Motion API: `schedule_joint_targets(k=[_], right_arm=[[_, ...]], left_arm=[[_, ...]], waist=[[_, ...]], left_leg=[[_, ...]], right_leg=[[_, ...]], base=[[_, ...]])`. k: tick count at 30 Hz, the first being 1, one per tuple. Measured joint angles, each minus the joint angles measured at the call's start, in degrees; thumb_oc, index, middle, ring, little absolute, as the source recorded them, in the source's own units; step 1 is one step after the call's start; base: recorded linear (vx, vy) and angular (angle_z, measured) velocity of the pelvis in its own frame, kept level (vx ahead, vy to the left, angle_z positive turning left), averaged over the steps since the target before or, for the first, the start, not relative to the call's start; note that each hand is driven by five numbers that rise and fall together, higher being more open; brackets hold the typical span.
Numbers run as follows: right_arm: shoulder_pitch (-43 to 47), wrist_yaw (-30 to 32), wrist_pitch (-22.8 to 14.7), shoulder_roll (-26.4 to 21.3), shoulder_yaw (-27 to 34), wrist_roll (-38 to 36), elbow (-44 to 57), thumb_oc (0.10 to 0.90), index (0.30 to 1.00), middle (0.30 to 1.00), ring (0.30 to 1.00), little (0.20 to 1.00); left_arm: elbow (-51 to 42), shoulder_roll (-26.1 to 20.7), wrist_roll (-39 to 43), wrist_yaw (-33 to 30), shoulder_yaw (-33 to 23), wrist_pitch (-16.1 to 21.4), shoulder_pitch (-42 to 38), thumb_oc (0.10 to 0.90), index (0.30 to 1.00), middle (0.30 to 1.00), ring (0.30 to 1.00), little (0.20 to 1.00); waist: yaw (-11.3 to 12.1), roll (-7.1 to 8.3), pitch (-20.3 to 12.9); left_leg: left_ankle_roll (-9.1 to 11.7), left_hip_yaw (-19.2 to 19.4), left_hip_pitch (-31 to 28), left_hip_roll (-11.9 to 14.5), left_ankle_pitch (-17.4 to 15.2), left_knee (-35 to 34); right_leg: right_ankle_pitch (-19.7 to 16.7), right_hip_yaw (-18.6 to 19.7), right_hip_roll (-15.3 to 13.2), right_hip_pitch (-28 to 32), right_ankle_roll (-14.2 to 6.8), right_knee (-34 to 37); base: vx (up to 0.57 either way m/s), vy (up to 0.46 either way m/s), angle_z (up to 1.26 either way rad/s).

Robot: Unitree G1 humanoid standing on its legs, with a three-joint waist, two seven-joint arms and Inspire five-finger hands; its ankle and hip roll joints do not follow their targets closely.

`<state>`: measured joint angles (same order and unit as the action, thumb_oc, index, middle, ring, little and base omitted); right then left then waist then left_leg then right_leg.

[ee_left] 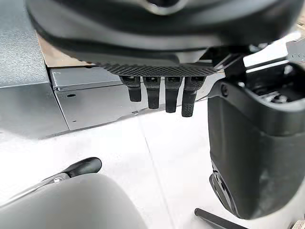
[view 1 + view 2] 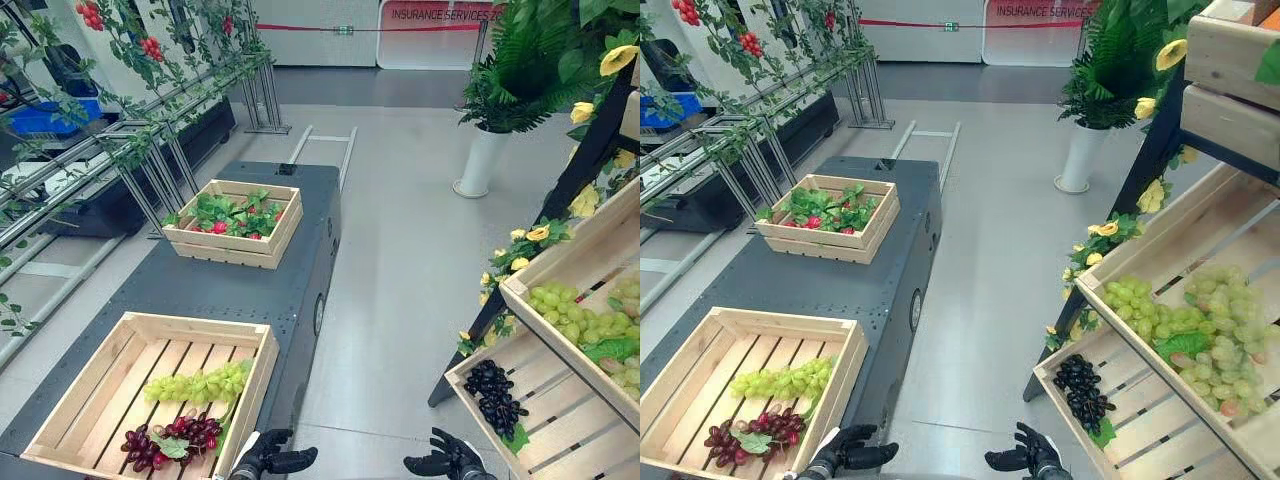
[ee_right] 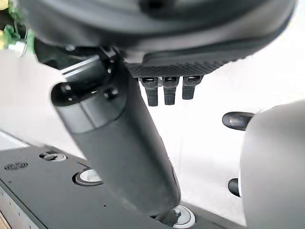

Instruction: Pick up the fruits from the basket on one side to the basket on the other side

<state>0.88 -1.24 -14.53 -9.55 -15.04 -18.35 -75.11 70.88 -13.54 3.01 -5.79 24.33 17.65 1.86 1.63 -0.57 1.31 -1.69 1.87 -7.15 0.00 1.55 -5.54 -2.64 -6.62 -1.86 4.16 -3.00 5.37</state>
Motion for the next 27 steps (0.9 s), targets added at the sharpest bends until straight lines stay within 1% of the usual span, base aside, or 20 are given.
schedule_joint_targets(k=[8, 13, 21, 27], right_arm=[[0.06, 0.00, 0.44, -0.02, -0.63, 0.00, 0.01, 0.800, 0.900, 0.900, 0.900, 0.900], [0.12, 0.00, 0.48, 0.00, -0.98, 0.00, 0.01, 0.800, 0.900, 0.900, 0.900, 0.900], [0.18, 0.00, 0.89, 0.01, -1.03, 0.00, 0.01, 0.800, 0.900, 0.900, 0.900, 0.900], [0.47, 0.00, 1.12, -0.03, -1.25, -0.01, 0.01, 0.800, 0.900, 0.900, 0.900, 0.900]], left_arm=[[0.00, -0.10, 0.04, 0.22, -0.03, -0.12, -0.01, 0.800, 0.900, 0.900, 0.900, 0.900], [0.03, -0.15, 0.07, 1.48, -0.04, -2.29, -0.26, 0.800, 0.900, 0.900, 0.900, 0.900], [0.02, -0.16, 0.05, 1.44, -0.05, -2.31, -0.25, 0.800, 0.900, 0.900, 0.900, 0.900], [-0.01, -0.13, -0.39, -0.12, 0.10, -1.74, -0.26, 0.800, 0.900, 0.900, 0.900, 0.900]], waist=[[0.00, 0.19, -0.08], [-0.04, 0.28, -0.14], [0.07, 0.26, -0.13], [0.11, -0.10, 0.17]], left_leg=[[0.00, 0.00, -0.08, 0.00, 0.00, 0.00], [0.00, -0.03, -0.14, 0.00, 0.00, 0.00], [0.00, -0.10, -0.23, 0.00, 0.01, 0.00], [0.00, -0.14, -0.02, 0.00, 0.01, 0.00]], right_leg=[[0.00, 0.01, 0.00, 0.08, 0.00, 0.00], [0.00, -0.02, 0.00, 0.18, 0.00, 0.00], [0.01, -0.15, -0.01, 0.31, 0.02, 0.01], [0.14, -0.18, -0.03, -0.02, 0.20, 0.01]], base=[[-0.01, 0.025, -0.09], [0.00, 0.000, 0.00], [0.00, 0.000, 0.00], [0.00, 0.000, 0.00]])
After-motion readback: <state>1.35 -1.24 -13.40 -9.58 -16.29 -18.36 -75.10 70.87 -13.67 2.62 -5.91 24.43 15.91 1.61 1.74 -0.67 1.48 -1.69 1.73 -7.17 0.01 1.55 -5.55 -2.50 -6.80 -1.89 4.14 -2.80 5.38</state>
